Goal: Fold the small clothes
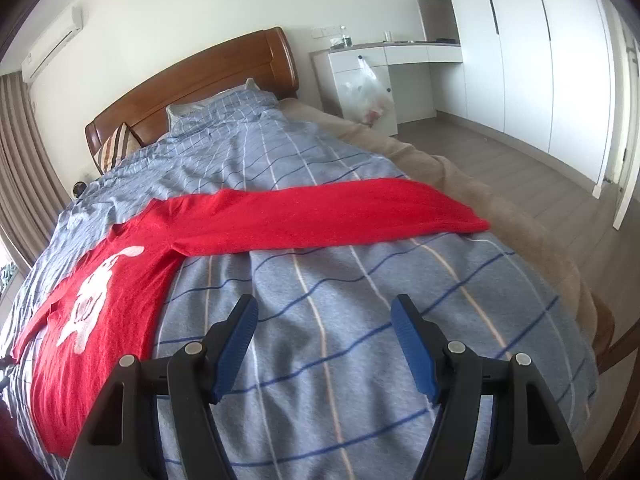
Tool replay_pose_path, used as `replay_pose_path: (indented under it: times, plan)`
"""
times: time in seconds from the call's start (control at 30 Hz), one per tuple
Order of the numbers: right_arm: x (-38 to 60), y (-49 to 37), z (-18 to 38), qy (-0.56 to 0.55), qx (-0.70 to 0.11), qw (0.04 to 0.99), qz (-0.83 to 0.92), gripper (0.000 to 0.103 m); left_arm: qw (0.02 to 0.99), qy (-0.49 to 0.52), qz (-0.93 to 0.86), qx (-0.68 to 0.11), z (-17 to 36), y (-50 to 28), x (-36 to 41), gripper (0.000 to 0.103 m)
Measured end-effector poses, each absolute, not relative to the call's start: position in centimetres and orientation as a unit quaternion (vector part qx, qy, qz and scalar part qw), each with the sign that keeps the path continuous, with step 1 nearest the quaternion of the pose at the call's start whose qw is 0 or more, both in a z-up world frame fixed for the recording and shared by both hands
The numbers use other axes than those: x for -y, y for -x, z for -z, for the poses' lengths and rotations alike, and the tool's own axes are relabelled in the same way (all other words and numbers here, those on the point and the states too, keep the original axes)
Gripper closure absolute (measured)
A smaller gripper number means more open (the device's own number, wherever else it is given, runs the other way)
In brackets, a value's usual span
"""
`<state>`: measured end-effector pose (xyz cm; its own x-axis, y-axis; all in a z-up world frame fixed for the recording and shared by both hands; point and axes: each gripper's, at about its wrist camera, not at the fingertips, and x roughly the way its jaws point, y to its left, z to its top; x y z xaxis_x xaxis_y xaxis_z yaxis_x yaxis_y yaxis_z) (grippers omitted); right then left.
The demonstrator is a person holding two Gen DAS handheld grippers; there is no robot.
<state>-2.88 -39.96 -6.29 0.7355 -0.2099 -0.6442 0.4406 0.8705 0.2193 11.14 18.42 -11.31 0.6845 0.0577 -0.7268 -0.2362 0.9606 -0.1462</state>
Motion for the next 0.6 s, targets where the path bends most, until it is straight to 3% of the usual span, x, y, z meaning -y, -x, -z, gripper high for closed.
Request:
replay_pose_path:
  times: [0.27,0.6]
  plan:
    - [38.9,2.0,10.5,-0.156,-0.353,0.904,0.185,0.034,0.911,0.045,-0.096,-0.398,14.0,-11.8,-16.2,0.001]
    - [38.4,1.6,11.3,-0.148,-0.348,0.908,0.182,0.019,0.913,0.042,-0.097,-0.395,14.4,-11.6,-16.0,0.000]
